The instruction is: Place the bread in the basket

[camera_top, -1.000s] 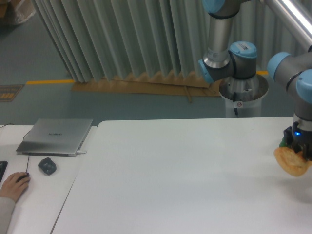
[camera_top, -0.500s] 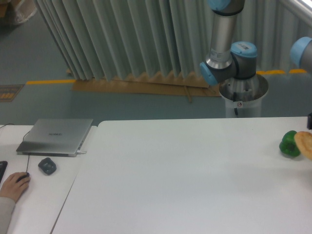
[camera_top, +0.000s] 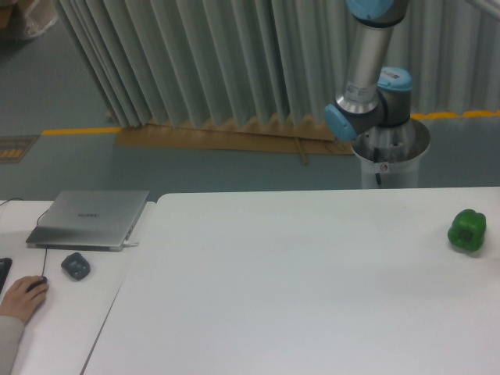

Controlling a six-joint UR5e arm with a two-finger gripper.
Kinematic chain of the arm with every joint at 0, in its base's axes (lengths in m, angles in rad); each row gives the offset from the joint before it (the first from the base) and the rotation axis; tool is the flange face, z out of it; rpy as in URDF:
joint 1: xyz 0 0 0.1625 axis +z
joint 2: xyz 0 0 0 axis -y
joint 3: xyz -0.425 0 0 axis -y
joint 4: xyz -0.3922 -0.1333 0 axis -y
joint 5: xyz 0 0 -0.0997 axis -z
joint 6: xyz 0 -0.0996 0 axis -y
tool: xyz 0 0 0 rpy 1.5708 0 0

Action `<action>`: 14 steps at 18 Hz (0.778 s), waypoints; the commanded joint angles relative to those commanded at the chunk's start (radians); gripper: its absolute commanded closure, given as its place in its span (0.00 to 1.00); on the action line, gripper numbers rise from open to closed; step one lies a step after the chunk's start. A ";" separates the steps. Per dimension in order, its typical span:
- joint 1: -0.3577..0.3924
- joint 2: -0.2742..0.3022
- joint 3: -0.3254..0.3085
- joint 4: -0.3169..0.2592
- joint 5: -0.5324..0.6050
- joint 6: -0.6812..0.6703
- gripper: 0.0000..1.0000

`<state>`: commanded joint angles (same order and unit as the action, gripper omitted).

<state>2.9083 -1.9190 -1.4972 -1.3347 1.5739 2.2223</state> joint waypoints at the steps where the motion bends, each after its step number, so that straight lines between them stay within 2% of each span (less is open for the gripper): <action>1: 0.014 -0.008 0.000 0.008 0.000 0.038 0.75; 5: 0.046 -0.023 0.003 0.035 -0.028 0.138 0.75; 7: 0.035 -0.040 0.027 0.045 -0.031 0.105 0.74; 10: 0.000 -0.051 0.044 0.051 -0.029 -0.087 0.73; 14: -0.018 -0.068 0.055 0.065 -0.029 -0.095 0.73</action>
<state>2.8901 -1.9865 -1.4419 -1.2702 1.5447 2.1276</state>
